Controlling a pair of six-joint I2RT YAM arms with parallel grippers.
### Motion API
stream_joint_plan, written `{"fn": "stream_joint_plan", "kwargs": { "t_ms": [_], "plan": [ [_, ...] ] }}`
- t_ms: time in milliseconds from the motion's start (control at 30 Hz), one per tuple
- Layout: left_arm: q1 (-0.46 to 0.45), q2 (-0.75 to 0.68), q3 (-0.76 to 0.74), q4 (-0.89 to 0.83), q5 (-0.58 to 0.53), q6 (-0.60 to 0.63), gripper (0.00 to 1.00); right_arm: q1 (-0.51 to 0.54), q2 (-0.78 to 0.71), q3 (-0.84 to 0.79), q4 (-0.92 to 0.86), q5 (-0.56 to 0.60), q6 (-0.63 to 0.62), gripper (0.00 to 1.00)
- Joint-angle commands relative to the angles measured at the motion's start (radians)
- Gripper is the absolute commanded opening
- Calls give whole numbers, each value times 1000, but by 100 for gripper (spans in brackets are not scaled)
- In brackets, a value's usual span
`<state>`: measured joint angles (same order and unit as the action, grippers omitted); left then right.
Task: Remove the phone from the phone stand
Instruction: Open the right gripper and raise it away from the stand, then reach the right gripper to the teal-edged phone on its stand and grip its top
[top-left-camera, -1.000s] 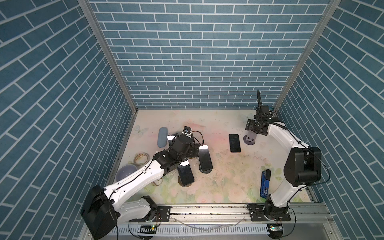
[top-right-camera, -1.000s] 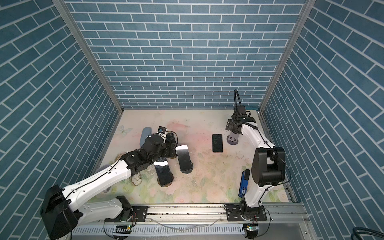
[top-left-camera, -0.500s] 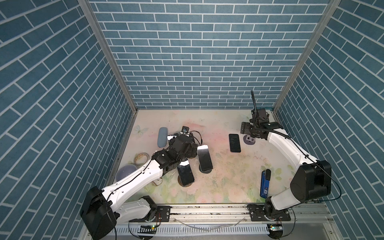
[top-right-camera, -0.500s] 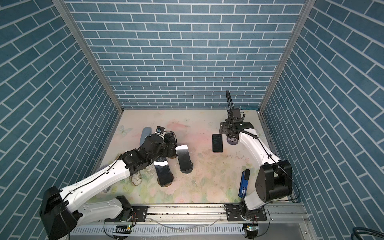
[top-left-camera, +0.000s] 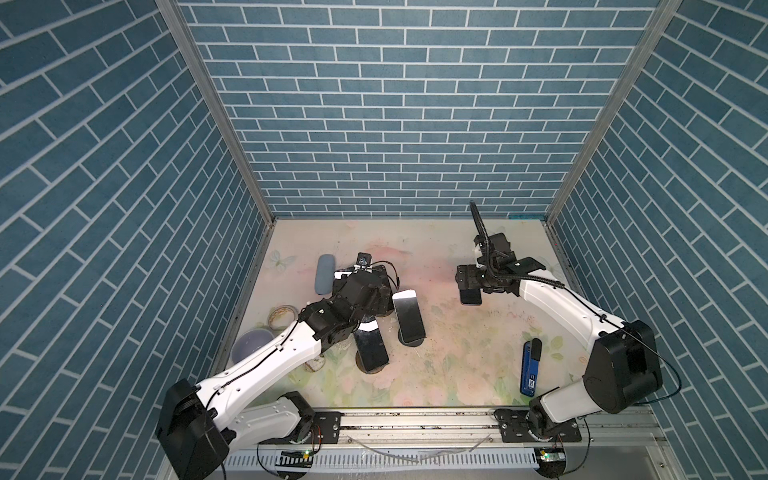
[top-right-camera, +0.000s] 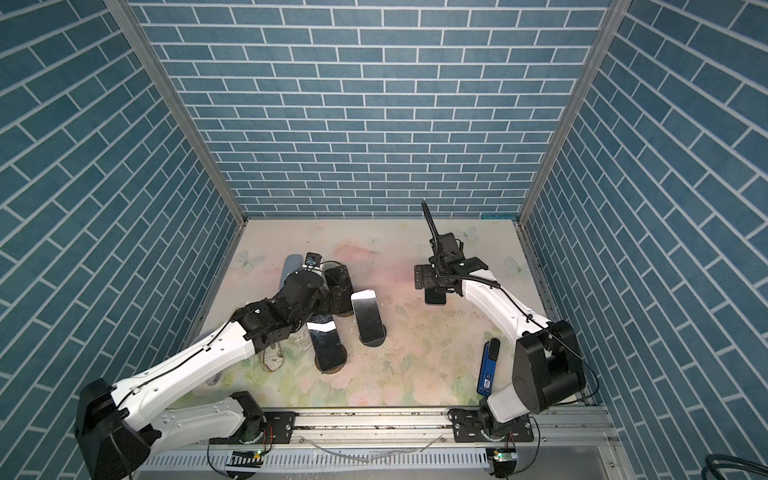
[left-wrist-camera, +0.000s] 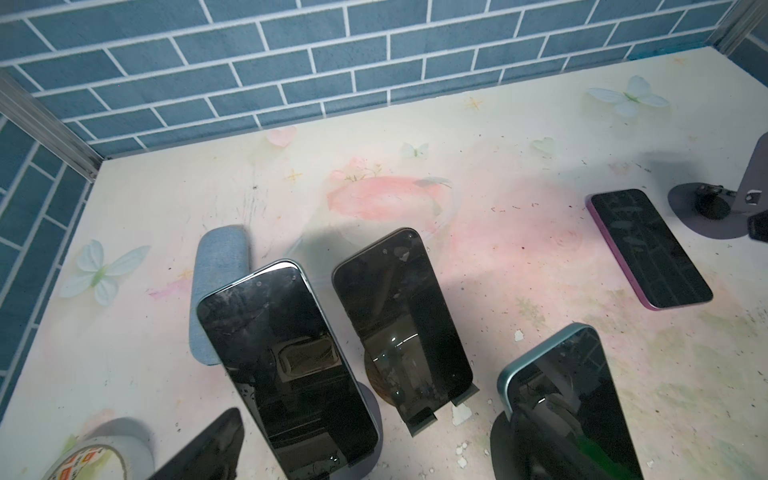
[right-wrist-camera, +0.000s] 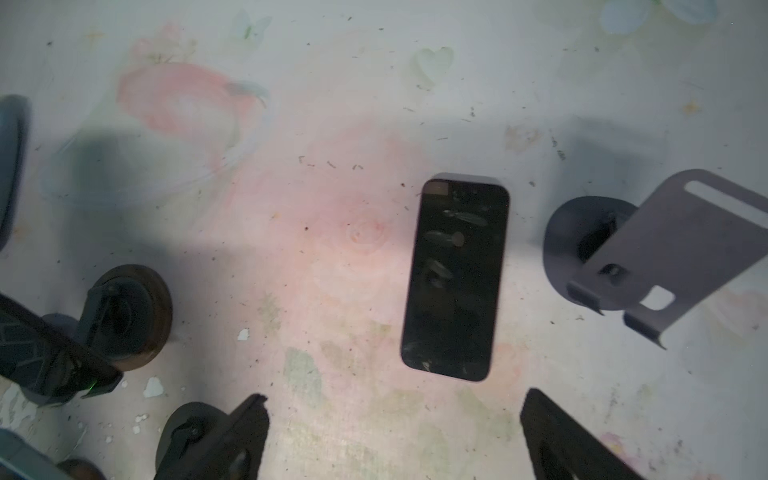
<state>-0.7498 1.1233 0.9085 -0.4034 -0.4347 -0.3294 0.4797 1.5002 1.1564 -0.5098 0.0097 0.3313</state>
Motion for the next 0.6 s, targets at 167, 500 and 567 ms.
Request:
{"fn": "stream_joint_plan", "kwargs": {
  "t_ms": [167, 500, 567],
  "plan": [
    [-3, -73, -24, -36, -106, 3, 100, 109, -77, -61, 99, -48, 14, 99],
    [3, -152, -61, -56, -152, 15, 100, 237, -59, -32, 119, -43, 73, 97],
    [3, -161, -62, -67, -159, 16, 100, 265, -45, -23, 125, -38, 75, 97]
  ]
}}
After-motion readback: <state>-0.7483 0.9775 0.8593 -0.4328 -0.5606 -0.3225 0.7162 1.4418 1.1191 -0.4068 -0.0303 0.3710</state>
